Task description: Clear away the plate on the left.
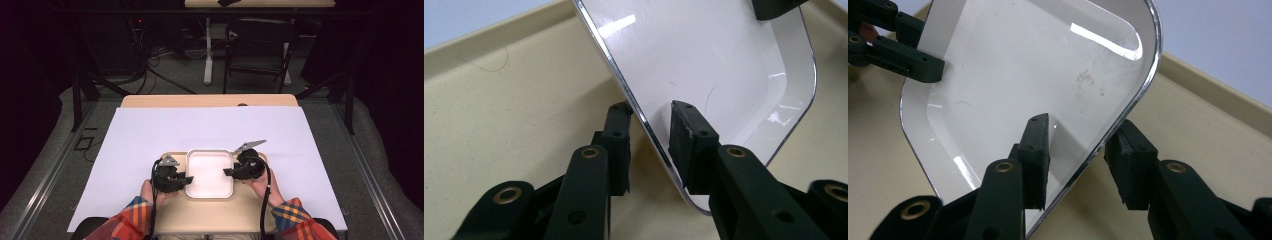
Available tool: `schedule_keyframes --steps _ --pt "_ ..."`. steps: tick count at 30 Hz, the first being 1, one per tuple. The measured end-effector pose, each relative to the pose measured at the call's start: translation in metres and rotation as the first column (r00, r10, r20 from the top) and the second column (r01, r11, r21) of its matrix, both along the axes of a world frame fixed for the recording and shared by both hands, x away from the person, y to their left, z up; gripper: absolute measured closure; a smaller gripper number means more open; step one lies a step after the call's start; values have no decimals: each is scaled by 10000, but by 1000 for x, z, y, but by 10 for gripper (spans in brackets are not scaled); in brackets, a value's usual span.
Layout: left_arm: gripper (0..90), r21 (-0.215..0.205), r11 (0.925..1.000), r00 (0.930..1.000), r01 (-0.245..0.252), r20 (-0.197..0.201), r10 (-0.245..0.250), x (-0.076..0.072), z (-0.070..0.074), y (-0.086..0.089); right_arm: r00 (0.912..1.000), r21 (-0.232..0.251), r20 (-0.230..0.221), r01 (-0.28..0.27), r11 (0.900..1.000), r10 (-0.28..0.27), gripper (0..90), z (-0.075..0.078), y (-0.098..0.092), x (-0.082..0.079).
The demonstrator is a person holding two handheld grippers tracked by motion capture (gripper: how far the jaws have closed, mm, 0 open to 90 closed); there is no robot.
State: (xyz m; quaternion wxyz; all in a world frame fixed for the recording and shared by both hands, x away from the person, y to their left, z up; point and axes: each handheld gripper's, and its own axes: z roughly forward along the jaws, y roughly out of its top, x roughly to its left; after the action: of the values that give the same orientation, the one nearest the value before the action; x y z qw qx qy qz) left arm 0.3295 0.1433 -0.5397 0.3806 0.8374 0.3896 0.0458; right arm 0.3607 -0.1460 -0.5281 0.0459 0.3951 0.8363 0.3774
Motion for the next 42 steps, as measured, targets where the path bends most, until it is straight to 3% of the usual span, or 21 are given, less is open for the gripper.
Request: schedule_keyframes --steps 6,11,17,31,38,42 --pt "676 14 10000 10000 -7 -61 7 -1 -3 -1 10000 -137 -19 -4 9999 4 620 -1 1 -1" --pt "644 -149 9997 9985 -194 -506 186 -1 -7 1 9998 -470 -194 -37 9989 28 633 -6 5 -3" --pt "635 -326 9991 9975 -269 -656 247 2 -9 1 9992 -552 -404 -4 9985 -18 635 -8 5 -5" --pt "596 -487 9982 9975 -337 -638 305 4 -14 -1 9959 -714 -870 204 9972 -266 648 -10 5 -12" --pt "566 23 9996 9992 -293 -289 293 1 -14 -6 9911 -708 -1281 271 9971 -360 632 -12 4 -13" --pt "564 84 9995 9991 -302 -302 304 0 -13 -6 9903 -697 -1350 235 9973 -328 627 -13 4 -12"
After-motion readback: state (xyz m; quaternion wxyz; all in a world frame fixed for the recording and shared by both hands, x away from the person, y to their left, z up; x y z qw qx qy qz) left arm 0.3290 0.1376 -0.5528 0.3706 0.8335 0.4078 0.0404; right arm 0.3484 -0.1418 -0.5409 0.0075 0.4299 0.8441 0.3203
